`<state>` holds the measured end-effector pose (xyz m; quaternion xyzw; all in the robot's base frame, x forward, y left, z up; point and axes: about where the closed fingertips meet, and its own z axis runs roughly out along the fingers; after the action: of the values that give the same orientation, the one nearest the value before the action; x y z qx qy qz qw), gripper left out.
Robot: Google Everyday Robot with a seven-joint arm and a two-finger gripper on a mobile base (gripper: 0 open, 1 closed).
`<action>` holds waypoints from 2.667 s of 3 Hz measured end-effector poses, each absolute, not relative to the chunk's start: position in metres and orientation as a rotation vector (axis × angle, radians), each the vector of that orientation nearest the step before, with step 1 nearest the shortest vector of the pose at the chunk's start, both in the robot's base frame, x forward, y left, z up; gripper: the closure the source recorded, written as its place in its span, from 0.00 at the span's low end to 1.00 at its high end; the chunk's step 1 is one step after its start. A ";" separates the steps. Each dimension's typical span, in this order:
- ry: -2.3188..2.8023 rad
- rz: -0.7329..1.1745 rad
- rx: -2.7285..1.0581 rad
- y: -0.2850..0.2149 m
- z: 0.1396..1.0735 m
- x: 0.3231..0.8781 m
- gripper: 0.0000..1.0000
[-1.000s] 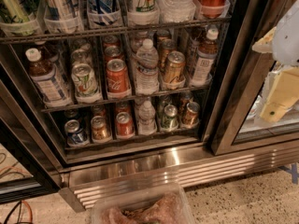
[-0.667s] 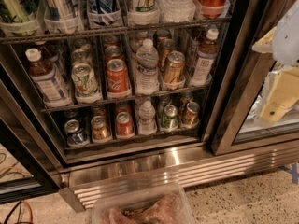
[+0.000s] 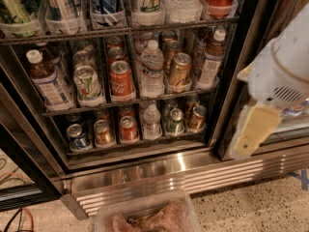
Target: Pick blue water bottle from middle shelf of fridge
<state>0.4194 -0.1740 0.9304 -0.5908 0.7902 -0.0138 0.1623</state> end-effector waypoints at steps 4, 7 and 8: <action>2.342 0.325 -1.688 -0.105 0.834 0.373 0.00; 2.398 0.515 -1.605 -0.036 0.757 0.343 0.00; 2.379 0.552 -1.576 -0.013 0.741 0.339 0.00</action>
Offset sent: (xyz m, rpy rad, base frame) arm -0.0479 0.0655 -0.1071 0.2198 0.3275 0.0536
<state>0.3385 -0.0134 0.7406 -0.5384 0.8129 0.1885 0.1171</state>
